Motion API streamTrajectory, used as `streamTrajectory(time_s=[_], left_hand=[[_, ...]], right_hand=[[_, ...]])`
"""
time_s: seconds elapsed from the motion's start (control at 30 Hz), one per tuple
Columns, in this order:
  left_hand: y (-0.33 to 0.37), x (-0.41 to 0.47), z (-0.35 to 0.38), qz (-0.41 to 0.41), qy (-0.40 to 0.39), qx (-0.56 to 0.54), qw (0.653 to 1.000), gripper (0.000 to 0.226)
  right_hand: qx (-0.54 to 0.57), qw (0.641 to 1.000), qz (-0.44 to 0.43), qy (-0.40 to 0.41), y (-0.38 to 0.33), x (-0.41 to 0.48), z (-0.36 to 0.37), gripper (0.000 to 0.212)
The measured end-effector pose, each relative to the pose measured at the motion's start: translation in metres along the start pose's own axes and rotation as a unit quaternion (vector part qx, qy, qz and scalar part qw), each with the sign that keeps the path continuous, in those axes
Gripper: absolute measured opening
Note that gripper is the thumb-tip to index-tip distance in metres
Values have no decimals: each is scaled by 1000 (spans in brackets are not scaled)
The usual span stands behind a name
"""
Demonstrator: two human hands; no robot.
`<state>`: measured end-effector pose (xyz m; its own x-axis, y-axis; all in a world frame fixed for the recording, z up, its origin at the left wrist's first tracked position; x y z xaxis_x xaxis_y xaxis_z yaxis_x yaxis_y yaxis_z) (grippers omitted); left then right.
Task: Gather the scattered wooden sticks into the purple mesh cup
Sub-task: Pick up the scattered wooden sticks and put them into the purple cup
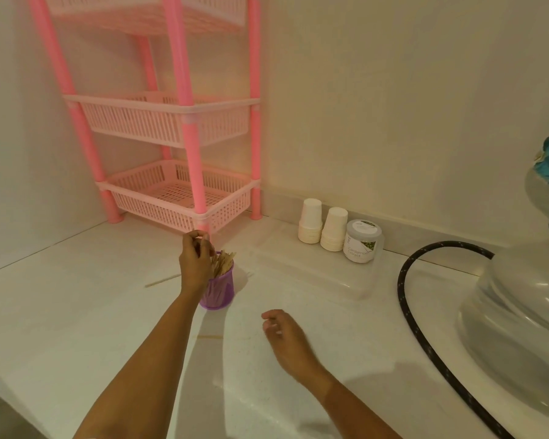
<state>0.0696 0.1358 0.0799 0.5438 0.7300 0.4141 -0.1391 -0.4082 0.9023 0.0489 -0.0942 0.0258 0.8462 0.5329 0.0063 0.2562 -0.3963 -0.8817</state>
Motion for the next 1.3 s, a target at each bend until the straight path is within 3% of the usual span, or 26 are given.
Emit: streamTrajectory(time_s=[0.13,0.3,0.4,0.5,0.7,0.8,0.93,1.13,1.3], left_hand=[[3,-1,-2,24,20,-2,1000,18],[-3,9,-19,44,60,65,995,27],[-19,16,-31,28,48,171,984,27],[-42,18,-41,-4,-6,285,959,30],[-78,14,-53,-67,-147,461,873,43],[-83,16,-56,-76,-186,495,845,45],[-88,20,-59,-90,-196,509,833,38],[-81,21,-57,-80,-182,554,809,21],[-76,26,-54,-80,-182,571,797,22]], right_hand=[[-265,950,-140,-82,-13,11,31,43],[-391,888,-186,-157,-16,20,53,45],[-401,887,-173,-149,-13,21,53,43],[-376,908,-137,-122,-15,24,50,35],[-363,924,-74,-94,-17,25,45,25],[-414,899,-39,-135,-12,28,43,24],[-460,873,-24,-162,-8,30,38,30],[-371,918,29,-141,-11,35,28,30],[-287,948,39,-133,-16,40,11,40]])
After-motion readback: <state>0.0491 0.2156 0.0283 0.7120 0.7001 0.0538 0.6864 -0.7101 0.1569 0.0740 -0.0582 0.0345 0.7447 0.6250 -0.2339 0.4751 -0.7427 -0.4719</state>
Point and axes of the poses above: each hand's wrist, its own x-axis towards the middle knuckle, its own z-axis out of the palm, y = z × x, the point moved 2 cm from there along x, towards the middle knuckle, and after that the axes turned 3 degrees about z, right-handed, at the moved point
